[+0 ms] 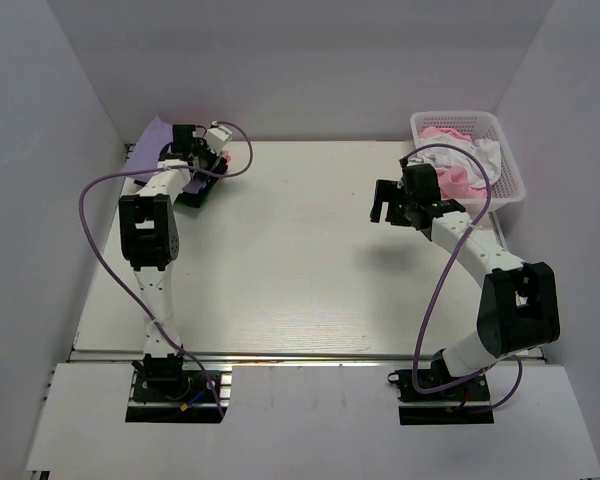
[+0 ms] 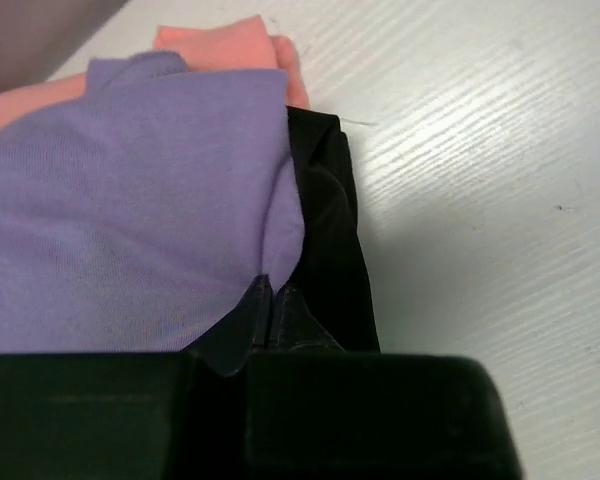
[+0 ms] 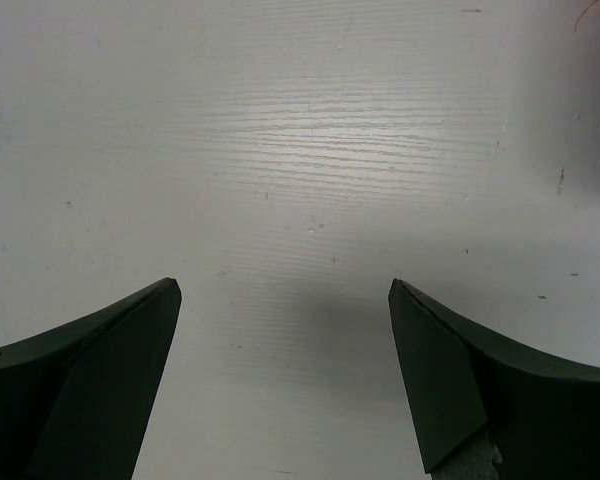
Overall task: Fold and stack the t-shirts
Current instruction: Put the neatly folded tshirt into the corner of the board with the left arm
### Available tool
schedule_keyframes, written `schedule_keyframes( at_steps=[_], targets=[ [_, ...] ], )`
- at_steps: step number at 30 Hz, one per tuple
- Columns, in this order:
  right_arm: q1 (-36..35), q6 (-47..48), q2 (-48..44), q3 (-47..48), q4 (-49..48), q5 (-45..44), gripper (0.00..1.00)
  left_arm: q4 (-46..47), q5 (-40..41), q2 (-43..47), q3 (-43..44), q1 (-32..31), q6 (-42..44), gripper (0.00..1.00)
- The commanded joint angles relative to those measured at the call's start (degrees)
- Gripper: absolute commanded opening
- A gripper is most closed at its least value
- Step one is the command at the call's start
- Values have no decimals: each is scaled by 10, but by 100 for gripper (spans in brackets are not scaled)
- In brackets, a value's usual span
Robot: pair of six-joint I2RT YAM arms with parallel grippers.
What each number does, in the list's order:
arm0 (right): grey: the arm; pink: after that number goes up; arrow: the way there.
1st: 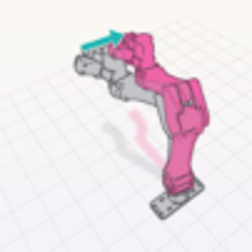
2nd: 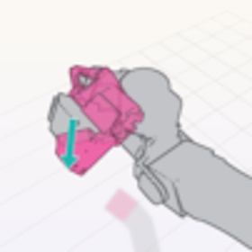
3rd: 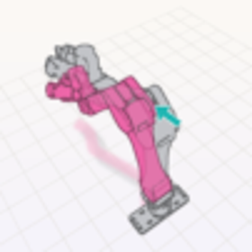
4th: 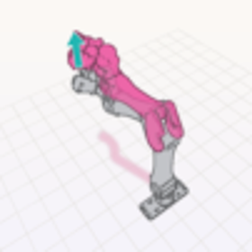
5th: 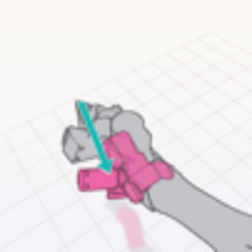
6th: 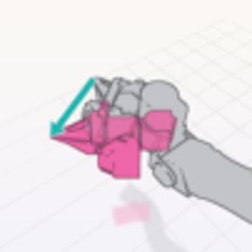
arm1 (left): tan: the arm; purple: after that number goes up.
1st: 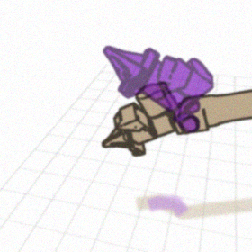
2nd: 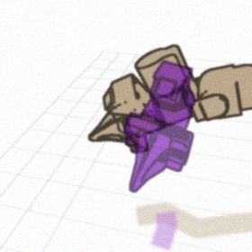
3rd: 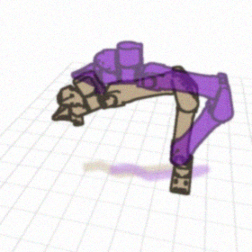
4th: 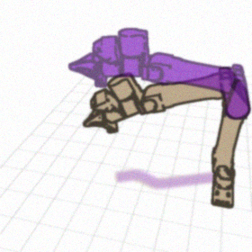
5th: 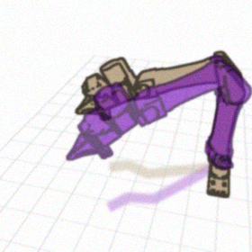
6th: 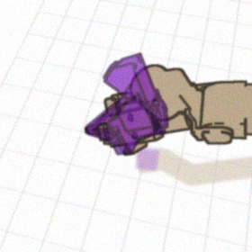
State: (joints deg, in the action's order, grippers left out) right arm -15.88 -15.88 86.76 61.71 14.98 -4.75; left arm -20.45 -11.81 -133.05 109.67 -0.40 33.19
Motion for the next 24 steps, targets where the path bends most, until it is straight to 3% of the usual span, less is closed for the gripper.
schedule_keyframes(
  at_steps=[1,2,3,4,7,8,11,18,24],
  targets=[
    [1,11,1,3,-5,-9,90,-32,-21,20,-31,-9,32,0],
    [0,13,2,3,-3,-10,90,-32,-10,7,-25,-9,24,0],
    [1,13,-1,2,-3,-9,90,-42,7,0,-19,-9,12,6],
    [1,15,-2,2,-3,-10,90,-49,13,-6,-14,-9,7,41],
    [0,14,-4,0,-1,-11,90,-49,26,-12,-14,-9,-9,64],
    [1,16,-7,-2,-1,-13,90,-49,26,-12,-14,-9,-15,82],
    [1,17,-12,-5,0,-15,90,-49,38,-25,3,-9,-38,88],
    [1,21,-26,-13,0,-25,90,-54,93,-77,70,-9,-109,88],
    [1,23,-26,-10,-1,-28,90,-72,195,-135,146,-9,-180,71]
  ],
)
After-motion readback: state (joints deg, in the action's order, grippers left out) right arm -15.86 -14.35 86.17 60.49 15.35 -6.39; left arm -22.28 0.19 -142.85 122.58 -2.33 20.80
